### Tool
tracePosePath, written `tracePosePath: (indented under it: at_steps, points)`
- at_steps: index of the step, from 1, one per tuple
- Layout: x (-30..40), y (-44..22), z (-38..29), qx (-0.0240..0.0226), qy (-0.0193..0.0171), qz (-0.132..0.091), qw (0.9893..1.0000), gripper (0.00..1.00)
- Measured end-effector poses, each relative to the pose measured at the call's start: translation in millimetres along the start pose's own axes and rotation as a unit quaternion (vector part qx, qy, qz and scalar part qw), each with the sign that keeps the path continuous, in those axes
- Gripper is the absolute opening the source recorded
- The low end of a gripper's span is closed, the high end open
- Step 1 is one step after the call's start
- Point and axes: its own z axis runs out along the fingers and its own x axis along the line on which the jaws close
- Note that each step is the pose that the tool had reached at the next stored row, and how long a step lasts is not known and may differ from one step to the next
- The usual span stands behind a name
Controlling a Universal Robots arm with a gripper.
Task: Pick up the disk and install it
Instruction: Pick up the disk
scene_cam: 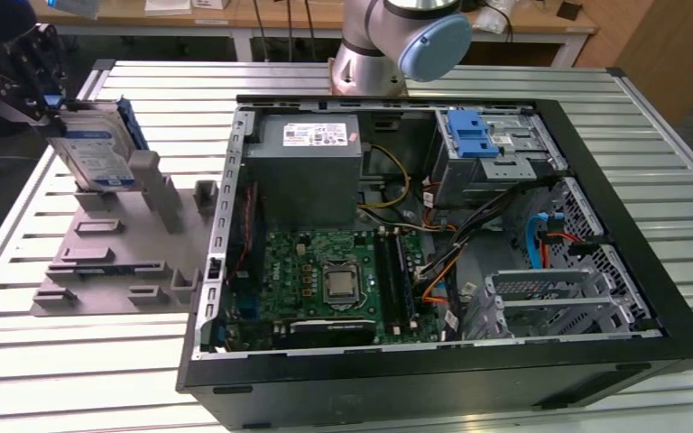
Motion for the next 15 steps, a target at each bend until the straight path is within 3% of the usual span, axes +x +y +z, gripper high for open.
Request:
tracePosePath:
  at_steps: [15]
  points:
    - [-0.3, 0.2, -11.1, 0.0001, -0.0001, 0.000, 1.0000, 0.36]
